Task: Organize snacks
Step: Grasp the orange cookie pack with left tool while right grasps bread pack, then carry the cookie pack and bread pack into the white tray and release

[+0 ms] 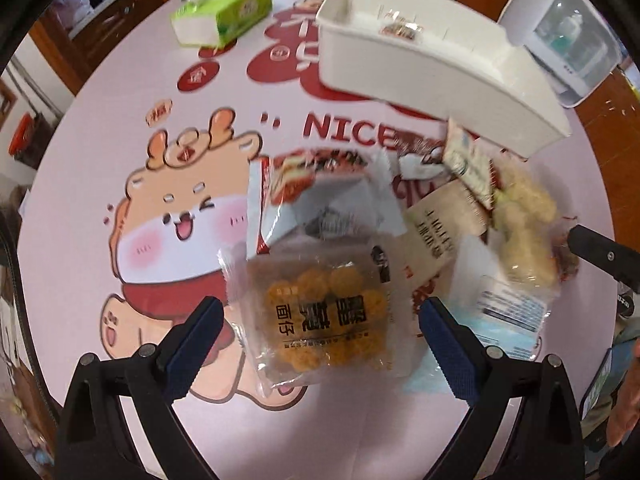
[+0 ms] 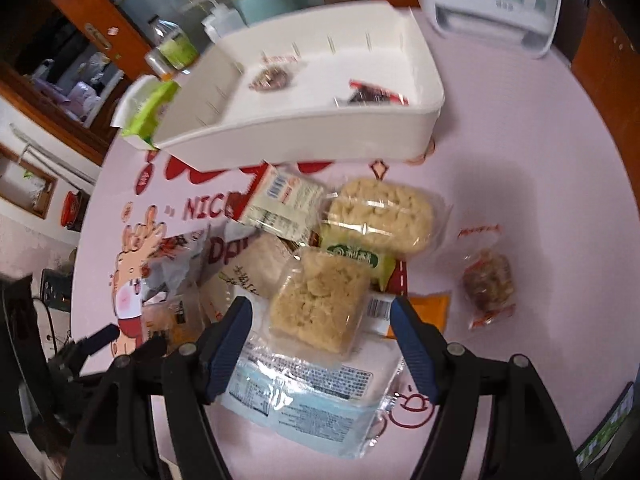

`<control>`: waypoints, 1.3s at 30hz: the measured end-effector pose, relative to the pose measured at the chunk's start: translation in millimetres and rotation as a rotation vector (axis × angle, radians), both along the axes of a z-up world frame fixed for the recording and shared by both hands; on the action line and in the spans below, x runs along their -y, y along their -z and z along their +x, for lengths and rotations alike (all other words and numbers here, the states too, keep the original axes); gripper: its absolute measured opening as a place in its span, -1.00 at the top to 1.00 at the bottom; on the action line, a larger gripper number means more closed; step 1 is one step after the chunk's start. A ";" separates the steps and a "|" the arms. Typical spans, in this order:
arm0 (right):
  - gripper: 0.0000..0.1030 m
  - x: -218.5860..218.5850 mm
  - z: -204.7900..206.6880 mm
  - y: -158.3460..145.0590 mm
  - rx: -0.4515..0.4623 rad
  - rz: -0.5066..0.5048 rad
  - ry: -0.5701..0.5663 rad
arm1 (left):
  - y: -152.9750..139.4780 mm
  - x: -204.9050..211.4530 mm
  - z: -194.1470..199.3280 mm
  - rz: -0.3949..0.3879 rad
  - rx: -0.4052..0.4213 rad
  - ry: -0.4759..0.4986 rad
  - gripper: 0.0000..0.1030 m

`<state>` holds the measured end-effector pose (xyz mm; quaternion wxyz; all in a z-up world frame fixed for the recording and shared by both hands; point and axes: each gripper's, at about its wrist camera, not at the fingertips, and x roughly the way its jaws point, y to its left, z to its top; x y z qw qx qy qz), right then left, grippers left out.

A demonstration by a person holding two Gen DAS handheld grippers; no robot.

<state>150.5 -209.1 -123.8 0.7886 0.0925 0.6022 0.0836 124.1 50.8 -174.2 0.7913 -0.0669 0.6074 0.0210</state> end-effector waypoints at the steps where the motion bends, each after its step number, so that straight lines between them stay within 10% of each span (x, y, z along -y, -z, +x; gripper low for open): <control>1: -0.40 -0.4 1.6 4.6 -0.012 0.001 0.006 | 4.3 -0.2 0.5 -0.001 -0.009 -0.005 -0.89; 20: -0.40 -22.7 17.7 62.0 -0.165 -0.021 0.023 | 56.7 -2.0 11.2 -0.030 -0.098 -0.035 -0.99; 35: -0.16 -39.4 1.3 53.5 -0.098 -0.077 -0.050 | 73.1 -7.8 9.8 -0.118 -0.162 -0.095 -0.99; 39: -0.16 -43.6 -6.7 41.4 -0.051 -0.080 -0.079 | 66.9 -3.5 6.5 -0.112 -0.135 -0.069 -0.62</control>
